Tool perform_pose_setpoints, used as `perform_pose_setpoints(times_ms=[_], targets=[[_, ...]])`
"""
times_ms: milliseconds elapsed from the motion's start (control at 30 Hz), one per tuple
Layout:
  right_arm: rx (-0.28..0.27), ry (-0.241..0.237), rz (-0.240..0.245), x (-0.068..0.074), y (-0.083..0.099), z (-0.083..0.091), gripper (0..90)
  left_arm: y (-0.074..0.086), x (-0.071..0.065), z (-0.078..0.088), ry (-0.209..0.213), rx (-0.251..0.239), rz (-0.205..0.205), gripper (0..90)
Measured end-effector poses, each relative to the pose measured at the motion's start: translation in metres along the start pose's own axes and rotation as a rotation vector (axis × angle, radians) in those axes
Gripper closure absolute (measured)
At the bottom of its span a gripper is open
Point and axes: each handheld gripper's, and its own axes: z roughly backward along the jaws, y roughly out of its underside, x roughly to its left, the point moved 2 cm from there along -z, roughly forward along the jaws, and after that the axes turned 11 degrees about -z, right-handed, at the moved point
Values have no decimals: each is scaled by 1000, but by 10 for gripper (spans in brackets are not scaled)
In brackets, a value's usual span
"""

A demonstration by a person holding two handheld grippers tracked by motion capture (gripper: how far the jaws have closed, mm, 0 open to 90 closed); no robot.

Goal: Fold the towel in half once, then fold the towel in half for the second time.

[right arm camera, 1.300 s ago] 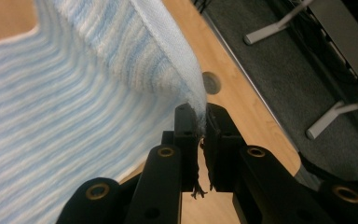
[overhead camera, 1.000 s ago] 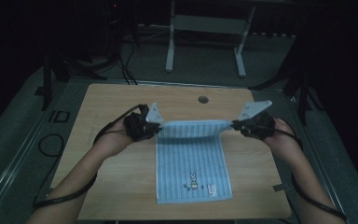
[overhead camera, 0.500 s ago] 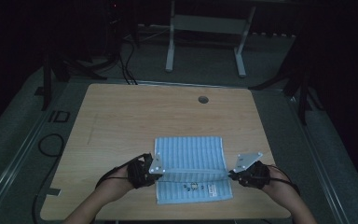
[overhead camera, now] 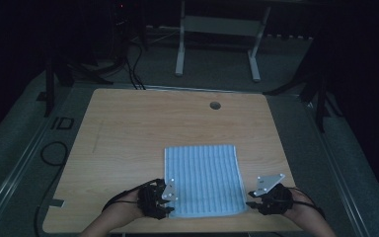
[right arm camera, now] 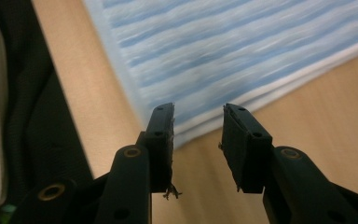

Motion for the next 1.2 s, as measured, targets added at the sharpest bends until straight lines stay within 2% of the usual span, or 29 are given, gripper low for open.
perform_pose_setpoints(times_ms=[67, 200, 267, 433, 600, 800, 867, 1000, 1100, 1167, 1200], targets=[[-19, 10, -5, -4, -3, 8, 596, -1, 3, 5, -12, -2, 5, 536], [-35, 21, -4, -19, -11, 11, 597, 2, 17, 8, -26, 11, 40, 536], [-34, 5, -20, -28, -16, 7, 596, 4, 25, 8, -29, 14, 60, 535], [-21, -10, -7, -47, -32, -11, 590, 11, 49, 4, -38, 39, 108, 536], [4, -29, -14, -62, -47, -24, 586, 18, 69, -4, -22, 59, 147, 536], [18, -20, -30, -82, -59, -34, 573, 25, 87, -12, -8, 71, 180, 536], [17, -15, -34, -91, -65, -37, 568, 26, 95, -14, -28, 80, 192, 536], [20, -2, -54, -107, -78, -39, 565, 27, 113, -15, -32, 74, 206, 495], [15, 1, -75, -118, -87, -41, 552, 27, 130, -16, -40, 68, 241, 479], [14, 10, -87, -125, -92, -43, 550, 26, 141, -18, -40, 63, 246, 479], [14, 10, -87, -125, -92, -43, 550, 26, 141, -18, -40, 63, 246, 475]])
